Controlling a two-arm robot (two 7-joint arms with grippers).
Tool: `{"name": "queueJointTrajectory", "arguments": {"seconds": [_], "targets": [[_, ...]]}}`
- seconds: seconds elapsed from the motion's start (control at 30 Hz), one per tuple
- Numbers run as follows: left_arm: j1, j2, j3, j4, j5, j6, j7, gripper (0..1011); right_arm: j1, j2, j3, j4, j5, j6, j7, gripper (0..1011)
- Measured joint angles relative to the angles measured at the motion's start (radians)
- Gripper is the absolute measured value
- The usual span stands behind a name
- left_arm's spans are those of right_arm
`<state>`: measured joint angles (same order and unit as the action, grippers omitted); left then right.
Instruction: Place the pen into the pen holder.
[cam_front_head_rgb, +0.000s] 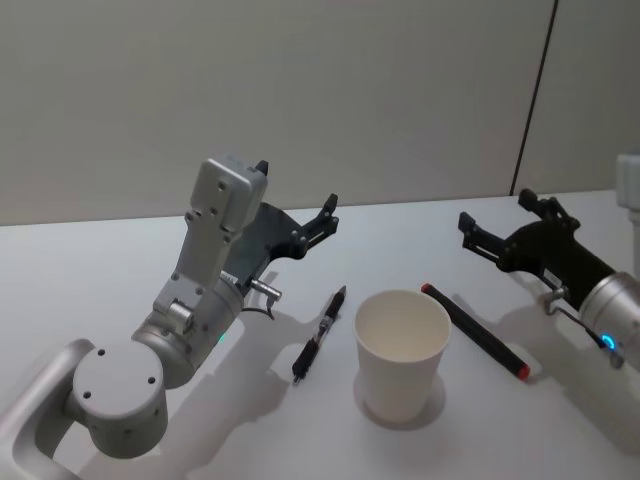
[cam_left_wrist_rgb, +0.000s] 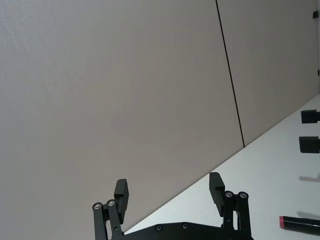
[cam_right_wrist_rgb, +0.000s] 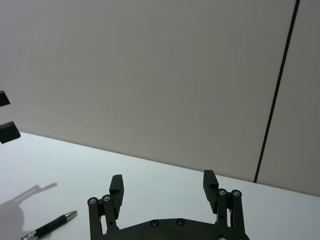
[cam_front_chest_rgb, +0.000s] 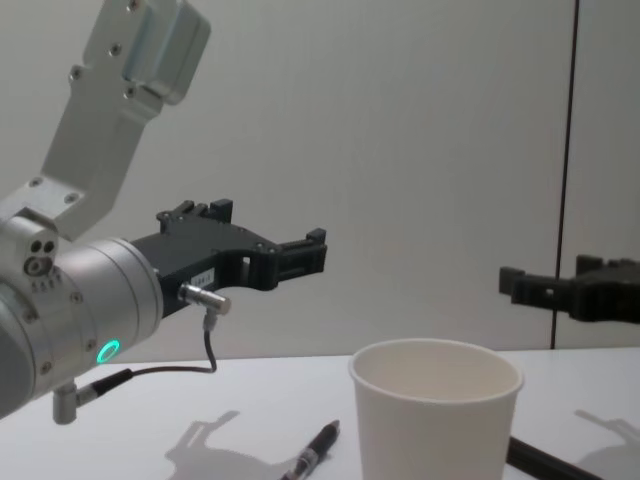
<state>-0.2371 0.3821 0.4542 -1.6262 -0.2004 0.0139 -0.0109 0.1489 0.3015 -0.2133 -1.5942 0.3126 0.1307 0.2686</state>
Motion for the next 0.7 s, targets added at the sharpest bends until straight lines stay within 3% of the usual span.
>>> {"name": "queueJointTrajectory", "arguments": {"seconds": [0.3,0.7], "targets": [[0.0,0.0,0.0,0.0,0.0,0.0,0.0,1004,0.063,-0.013,-0.006,0.081,-0.007,0.093,0.088,1001],[0.0,0.0,0.0,0.0,0.0,0.0,0.0,1004,0.154,-0.061,-0.058,0.202,-0.086,0.205,0.193,1001]]}}
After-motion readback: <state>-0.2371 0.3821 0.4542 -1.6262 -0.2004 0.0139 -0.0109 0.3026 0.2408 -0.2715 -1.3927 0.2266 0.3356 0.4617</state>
